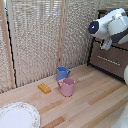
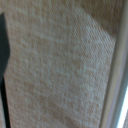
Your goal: Propose to navigate your clamp on the clench of the first drawer. Use gentle force to register to the cabinet. Send posterior your swing mandate till over it lurks, a cup of pink essence. Fortify your grip after aiming concentric with the pink cup’s periphery. Manoeuvre the pink towards the cabinet's top. Drop your compression till the cup is resting inside.
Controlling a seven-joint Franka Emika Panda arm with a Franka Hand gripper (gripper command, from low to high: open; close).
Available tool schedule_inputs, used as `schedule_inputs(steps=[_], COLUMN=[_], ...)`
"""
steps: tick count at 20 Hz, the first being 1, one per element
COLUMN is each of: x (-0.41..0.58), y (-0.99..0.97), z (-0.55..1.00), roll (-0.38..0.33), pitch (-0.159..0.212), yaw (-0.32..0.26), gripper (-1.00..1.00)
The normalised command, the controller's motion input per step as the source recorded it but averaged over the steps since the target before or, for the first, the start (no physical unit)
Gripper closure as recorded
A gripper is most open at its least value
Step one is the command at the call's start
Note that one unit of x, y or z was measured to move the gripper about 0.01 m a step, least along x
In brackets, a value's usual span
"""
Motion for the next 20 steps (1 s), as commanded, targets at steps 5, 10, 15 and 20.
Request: schedule_inputs(steps=[5,10,15,20], x=[0.132,0.088,0.01,-0.016], y=[0.02,0.08,0.47,0.67], z=[0.02,0.05,0.15,0.39], roll=[0.0,0.02,0.075,0.18], pitch=[-0.001,-0.015,-0.078,-0.092], yaw=[0.146,0.007,-0.115,-0.118], gripper=[1.0,1.0,1.0,1.0])
